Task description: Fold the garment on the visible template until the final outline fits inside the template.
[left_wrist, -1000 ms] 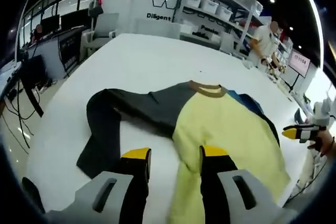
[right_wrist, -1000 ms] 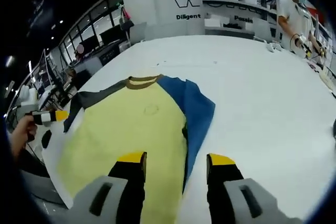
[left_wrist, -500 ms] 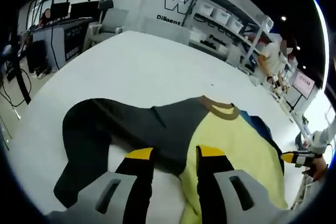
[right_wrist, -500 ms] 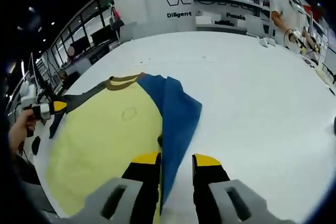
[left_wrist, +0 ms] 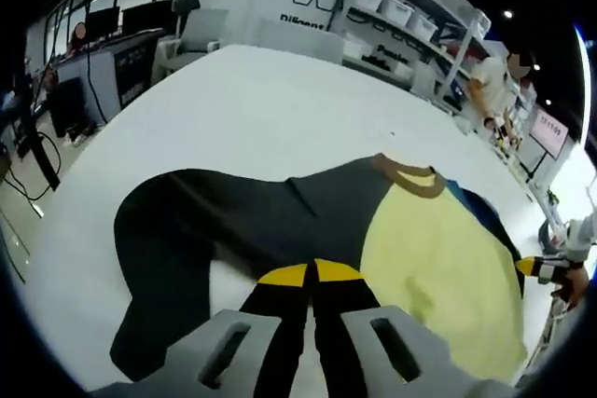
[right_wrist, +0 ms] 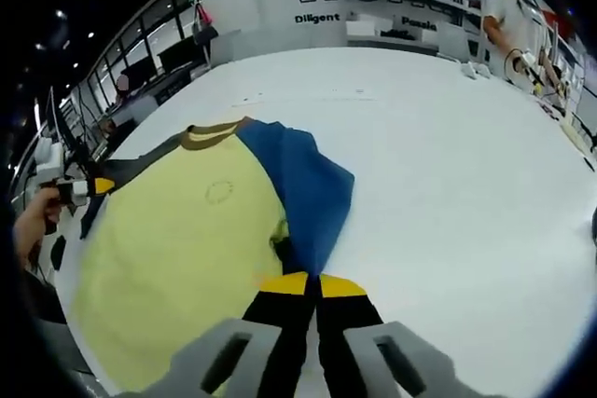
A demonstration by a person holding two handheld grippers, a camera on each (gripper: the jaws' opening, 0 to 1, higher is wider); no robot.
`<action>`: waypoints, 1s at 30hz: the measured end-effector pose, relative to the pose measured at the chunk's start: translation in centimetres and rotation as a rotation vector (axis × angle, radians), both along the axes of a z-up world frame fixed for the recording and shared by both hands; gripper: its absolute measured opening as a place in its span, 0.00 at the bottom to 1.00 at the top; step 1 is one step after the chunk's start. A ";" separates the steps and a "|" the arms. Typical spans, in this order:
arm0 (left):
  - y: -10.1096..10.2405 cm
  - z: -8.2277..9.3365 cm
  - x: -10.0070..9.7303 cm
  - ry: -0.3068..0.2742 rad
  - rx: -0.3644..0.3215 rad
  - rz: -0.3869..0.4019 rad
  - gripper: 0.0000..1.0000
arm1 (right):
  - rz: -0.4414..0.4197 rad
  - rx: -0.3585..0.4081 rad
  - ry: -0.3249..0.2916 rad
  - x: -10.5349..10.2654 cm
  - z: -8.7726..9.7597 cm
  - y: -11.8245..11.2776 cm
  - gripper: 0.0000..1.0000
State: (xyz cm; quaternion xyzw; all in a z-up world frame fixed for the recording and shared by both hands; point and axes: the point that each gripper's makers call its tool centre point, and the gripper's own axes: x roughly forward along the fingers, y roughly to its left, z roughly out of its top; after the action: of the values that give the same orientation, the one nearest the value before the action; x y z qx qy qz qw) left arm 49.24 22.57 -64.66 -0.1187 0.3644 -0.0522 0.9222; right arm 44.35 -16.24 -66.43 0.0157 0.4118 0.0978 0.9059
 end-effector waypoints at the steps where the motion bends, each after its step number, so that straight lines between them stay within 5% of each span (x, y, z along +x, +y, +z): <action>1: 0.0 0.1 0.0 -0.004 0.003 -0.004 0.02 | -0.003 0.000 -0.001 0.0 0.0 0.0 0.00; 5: -0.2 0.5 -0.5 -0.021 0.030 -0.030 0.02 | -0.010 0.015 -0.006 0.1 0.2 0.1 0.00; 12: 0.5 0.0 -1.0 -0.006 0.057 -0.007 0.33 | -0.023 0.033 -0.017 0.3 0.8 0.4 0.10; 18: 0.8 -1.0 -1.1 0.021 0.050 0.008 0.38 | -0.023 0.025 0.001 0.0 0.3 0.2 0.11; 23: 0.5 -1.5 -0.9 0.030 0.028 0.012 0.28 | -0.029 0.023 0.007 -0.1 0.0 0.0 0.09; 28: 0.9 -2.6 -1.2 0.051 0.078 -0.023 0.03 | -0.026 0.017 0.012 -0.2 -0.3 -0.1 0.00; 30: 0.9 -2.5 -0.8 0.037 0.082 -0.021 0.04 | -0.017 0.007 0.009 -0.2 -0.3 -0.2 0.00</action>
State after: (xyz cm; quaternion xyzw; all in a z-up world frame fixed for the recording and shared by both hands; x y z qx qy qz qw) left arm 48.40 23.45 -67.16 -0.0778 0.3845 -0.0445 0.9188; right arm 44.16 -16.43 -66.72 0.0230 0.4152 0.0916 0.9048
